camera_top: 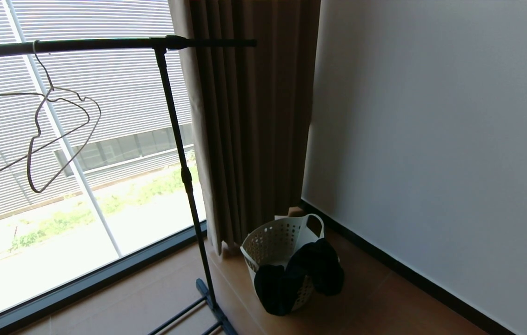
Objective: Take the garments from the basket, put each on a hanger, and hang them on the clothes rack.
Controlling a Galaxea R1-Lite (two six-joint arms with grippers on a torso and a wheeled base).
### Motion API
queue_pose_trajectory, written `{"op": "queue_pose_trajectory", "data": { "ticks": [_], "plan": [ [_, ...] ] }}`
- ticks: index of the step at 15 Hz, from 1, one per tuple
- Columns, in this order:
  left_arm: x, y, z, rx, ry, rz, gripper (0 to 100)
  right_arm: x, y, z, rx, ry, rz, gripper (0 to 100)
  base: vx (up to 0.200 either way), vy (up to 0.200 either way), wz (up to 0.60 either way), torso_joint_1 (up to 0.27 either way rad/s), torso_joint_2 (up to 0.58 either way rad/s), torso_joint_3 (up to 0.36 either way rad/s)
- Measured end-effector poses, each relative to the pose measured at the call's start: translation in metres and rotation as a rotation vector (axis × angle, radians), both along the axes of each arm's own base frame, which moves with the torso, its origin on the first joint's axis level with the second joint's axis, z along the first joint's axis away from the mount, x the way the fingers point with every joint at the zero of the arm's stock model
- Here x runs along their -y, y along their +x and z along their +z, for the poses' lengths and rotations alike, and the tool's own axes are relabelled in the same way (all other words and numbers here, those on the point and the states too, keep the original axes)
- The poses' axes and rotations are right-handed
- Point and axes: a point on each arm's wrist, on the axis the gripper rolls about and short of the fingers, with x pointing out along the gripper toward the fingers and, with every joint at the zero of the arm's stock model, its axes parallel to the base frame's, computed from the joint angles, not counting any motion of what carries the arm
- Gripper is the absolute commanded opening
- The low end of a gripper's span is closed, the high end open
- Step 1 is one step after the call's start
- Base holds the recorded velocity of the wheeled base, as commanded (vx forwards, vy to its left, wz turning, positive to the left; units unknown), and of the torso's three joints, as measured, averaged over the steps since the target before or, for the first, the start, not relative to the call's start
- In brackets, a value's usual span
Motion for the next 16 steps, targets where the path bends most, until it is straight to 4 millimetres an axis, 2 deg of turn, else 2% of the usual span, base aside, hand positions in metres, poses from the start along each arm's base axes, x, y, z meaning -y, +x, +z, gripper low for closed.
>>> {"op": "queue_pose_trajectory", "data": {
  "ticks": [6,8,16],
  "plan": [
    [-0.0001,0.0001,-0.0002,-0.001,0.002,0.006,100,0.0000,0.0000,0.0001,0.001,-0.003,0.002,100,0.000,-0.200,0.00,0.003,0.00,0.002],
    [-0.0001,0.0000,-0.0003,-0.001,0.002,0.002,100,0.0000,0.0000,0.0000,0.000,0.001,0.000,100,0.200,-0.200,0.00,0.005,0.00,0.000],
    [0.0000,-0.0001,0.0000,-0.002,0.000,0.002,100,0.0000,0.0000,-0.0001,-0.001,0.000,0.001,100,0.200,0.000,0.00,0.002,0.00,0.004]
  ]
}}
